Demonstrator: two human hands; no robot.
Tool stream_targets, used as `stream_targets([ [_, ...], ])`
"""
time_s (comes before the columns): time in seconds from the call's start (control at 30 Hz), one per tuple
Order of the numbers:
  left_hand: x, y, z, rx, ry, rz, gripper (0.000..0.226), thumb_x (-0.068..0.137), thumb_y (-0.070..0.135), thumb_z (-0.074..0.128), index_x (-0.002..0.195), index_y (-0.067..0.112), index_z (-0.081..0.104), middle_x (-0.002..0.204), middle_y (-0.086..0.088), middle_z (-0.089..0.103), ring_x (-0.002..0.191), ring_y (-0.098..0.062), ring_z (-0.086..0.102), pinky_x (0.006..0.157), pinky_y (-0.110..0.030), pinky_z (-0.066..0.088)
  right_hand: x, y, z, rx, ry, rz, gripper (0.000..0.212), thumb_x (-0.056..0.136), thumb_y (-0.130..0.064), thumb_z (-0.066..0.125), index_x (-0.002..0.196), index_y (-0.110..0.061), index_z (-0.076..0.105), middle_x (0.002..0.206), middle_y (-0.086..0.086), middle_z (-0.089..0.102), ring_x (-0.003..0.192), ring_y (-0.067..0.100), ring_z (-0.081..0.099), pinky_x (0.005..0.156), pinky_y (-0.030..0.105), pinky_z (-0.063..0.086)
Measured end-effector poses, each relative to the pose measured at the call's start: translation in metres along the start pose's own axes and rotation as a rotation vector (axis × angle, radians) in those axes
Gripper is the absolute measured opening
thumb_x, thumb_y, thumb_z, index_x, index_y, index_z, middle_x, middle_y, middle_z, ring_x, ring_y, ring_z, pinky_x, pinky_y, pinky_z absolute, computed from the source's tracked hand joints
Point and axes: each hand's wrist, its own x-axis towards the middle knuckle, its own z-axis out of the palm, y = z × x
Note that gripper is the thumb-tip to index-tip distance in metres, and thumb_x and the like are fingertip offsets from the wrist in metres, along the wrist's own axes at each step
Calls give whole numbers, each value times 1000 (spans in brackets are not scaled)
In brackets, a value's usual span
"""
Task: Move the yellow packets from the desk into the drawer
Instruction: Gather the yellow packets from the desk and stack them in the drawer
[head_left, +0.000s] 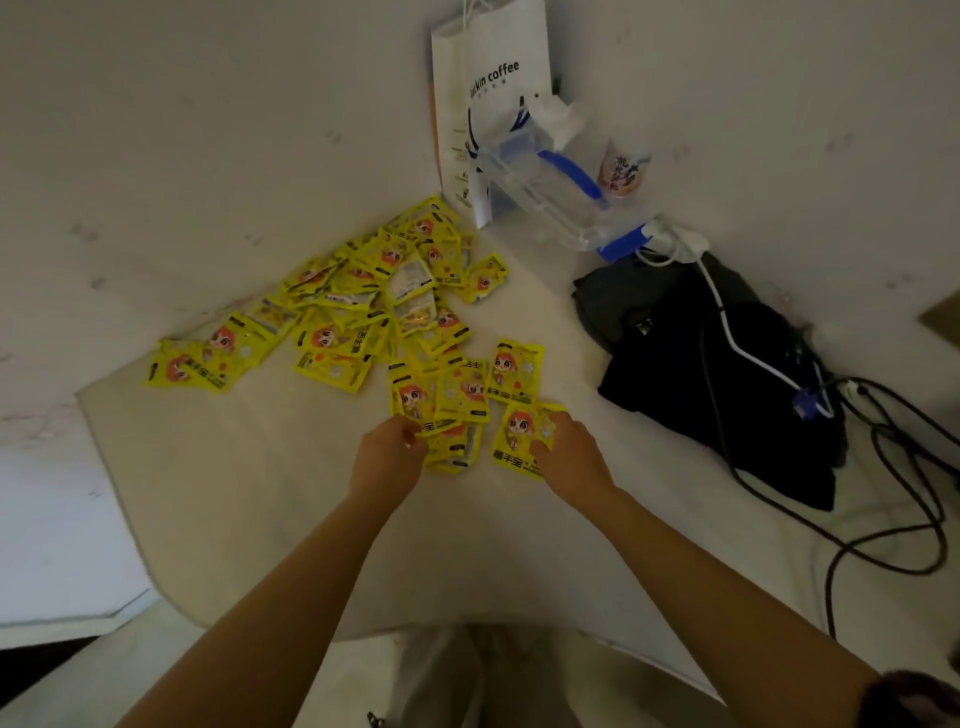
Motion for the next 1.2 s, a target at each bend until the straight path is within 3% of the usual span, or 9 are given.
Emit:
stream_targets([
  [0.17, 51, 27, 5, 22, -27, -34, 32, 86, 20, 56, 116, 10, 61, 114, -13, 65, 107, -33, 59, 85, -36, 46, 32, -8, 7, 78, 34, 250, 55, 92, -39, 54, 132, -7, 35, 130, 16, 42, 114, 38, 51, 87, 50, 51],
  [0.37, 81, 46, 22, 79, -128, -87, 42, 87, 32, 61, 118, 6, 52, 117, -15, 60, 108, -34, 57, 83, -39, 47, 50, -18, 19, 19, 78, 461, 73, 86, -47, 61, 137, -6, 29, 139, 14, 35, 125, 38, 40, 91, 47, 43],
  [0.47, 91, 53, 33, 141, -134, -75, 64, 86, 42, 62, 131, 2, 41, 128, -18, 53, 118, -36, 52, 93, -47, 48, 56, -27, 25, -6, 76, 516, 84, 81, -48, 67, 141, -9, 23, 139, 12, 32, 126, 37, 37, 92, 48, 44],
  [0.57, 95, 64, 41, 234, -134, -80, 77, 89, 42, 60, 143, 1, 23, 142, -19, 39, 130, -37, 41, 101, -46, 40, 61, -32, 31, -35, 79, 552, 85, 80, -44, 69, 142, -12, 21, 138, 11, 30, 124, 36, 36, 91, 49, 47],
  [0.7, 96, 75, 52, 324, -135, -114, 77, 87, 39, 63, 143, 6, 22, 144, -17, 32, 133, -37, 31, 102, -49, 36, 64, -33, 32, 12, 91, 568, 79, 81, -34, 71, 140, -14, 22, 136, 12, 31, 121, 35, 38, 85, 46, 47],
  [0.9, 93, 72, 63, 474, -133, -65, 67, 86, 41, 60, 136, 8, 30, 138, -19, 41, 130, -38, 33, 104, -51, 31, 62, -22, 27, 104, 79, 541, 94, 78, -23, 76, 146, -19, 10, 136, 15, 31, 122, 40, 41, 84, 46, 47],
  [1.03, 81, 64, 66, 468, -147, -8, 62, 86, 35, 63, 133, 7, 32, 134, -17, 48, 131, -39, 32, 104, -48, 30, 60, -10, 26, 125, 79, 504, 96, 79, -16, 74, 147, -23, 7, 130, 16, 47, 113, 37, 54, 86, 47, 52],
  [1.13, 76, 57, 66, 381, -109, 31, 55, 84, 24, 65, 128, 8, 36, 126, -16, 54, 125, -37, 42, 100, -48, 39, 57, -5, 22, 181, 67, 509, 76, 79, -18, 74, 135, -13, 23, 118, 14, 57, 102, 33, 60, 74, 41, 54],
  [1.2, 75, 53, 62, 202, -115, 15, 49, 82, 12, 65, 124, 7, 40, 115, -14, 59, 110, -34, 53, 89, -46, 47, 54, -3, 17, 219, 52, 512, 60, 80, -20, 72, 125, -9, 33, 113, 13, 58, 94, 30, 61, 64, 35, 48],
])
